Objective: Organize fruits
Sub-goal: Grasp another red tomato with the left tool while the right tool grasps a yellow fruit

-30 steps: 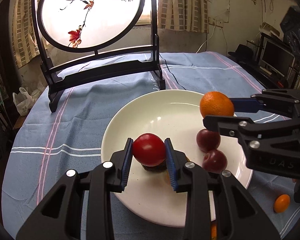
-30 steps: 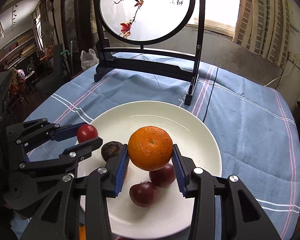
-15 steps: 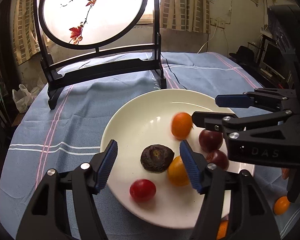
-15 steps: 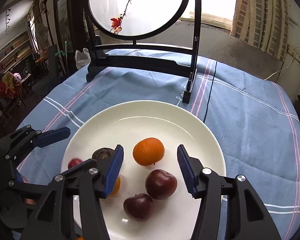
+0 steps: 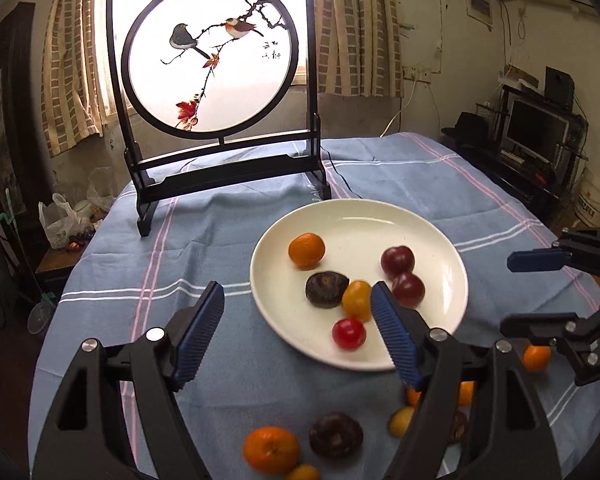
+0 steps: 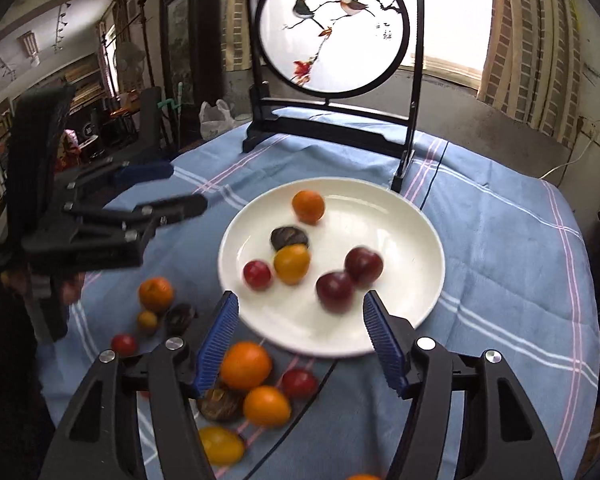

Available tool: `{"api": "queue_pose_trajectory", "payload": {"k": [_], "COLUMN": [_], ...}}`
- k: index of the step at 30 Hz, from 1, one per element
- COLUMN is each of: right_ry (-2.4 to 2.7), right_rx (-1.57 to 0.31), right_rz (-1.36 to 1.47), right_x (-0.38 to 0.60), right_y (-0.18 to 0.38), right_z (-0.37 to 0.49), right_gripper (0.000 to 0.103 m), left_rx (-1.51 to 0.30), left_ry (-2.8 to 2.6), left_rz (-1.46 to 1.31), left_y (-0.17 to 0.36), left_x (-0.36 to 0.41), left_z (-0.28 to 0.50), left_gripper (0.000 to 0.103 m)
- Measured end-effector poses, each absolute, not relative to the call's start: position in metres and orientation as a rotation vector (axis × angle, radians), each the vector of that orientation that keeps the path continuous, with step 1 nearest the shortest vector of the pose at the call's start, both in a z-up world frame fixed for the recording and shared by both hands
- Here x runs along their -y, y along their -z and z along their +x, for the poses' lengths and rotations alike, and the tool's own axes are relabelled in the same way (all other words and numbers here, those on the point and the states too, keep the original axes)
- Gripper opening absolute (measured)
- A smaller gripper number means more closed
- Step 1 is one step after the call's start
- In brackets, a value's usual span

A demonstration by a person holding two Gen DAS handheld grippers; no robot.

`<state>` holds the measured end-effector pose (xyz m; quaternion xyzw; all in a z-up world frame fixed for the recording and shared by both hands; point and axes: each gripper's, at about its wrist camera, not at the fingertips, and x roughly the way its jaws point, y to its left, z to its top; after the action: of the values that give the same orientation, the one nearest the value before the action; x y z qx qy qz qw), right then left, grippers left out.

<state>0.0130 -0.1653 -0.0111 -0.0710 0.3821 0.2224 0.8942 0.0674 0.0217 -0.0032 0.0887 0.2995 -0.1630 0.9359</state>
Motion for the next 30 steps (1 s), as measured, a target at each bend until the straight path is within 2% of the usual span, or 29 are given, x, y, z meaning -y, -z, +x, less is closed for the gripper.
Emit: {"api": "queue_pose_trajectory", "payload": {"k": [6, 13, 16, 17, 30], "right_ry": [-0.515, -0.511, -0.504, -0.510, -0.503], "right_rx": [-0.929, -1.004, -1.001, -1.004, -0.974], "right_rz": [-0.214, -0.196, -0.219, -0.215, -0.194], "right_x": [0.147, 0.134, 0.132, 0.132, 0.144], "right_y": [0.066, 0.097, 0.097, 0.095, 0.086], "right_z": [-0.044, -0.040, -0.041, -0.042, -0.049], "right_gripper": [0.065, 0.065, 0.049, 0.040, 0.040], "left_rx": [-0.650, -0.793, -0.828, -0.840, -0.891], "left_ry": [0.374, 0.458, 0.474, 0.479, 0.479], "left_rz": [0.251, 0.294, 0.293, 0.283, 0.245], "left_y": [0.022, 0.070, 0.084, 0.088, 0.102], "left_x": [-0.058, -0.071, -0.068, -0.067, -0.062], "left_z": [0.004, -0.041, -0.041, -0.039, -0.018], "left_gripper": [0.075, 0.075, 0.075, 0.075, 0.075]}}
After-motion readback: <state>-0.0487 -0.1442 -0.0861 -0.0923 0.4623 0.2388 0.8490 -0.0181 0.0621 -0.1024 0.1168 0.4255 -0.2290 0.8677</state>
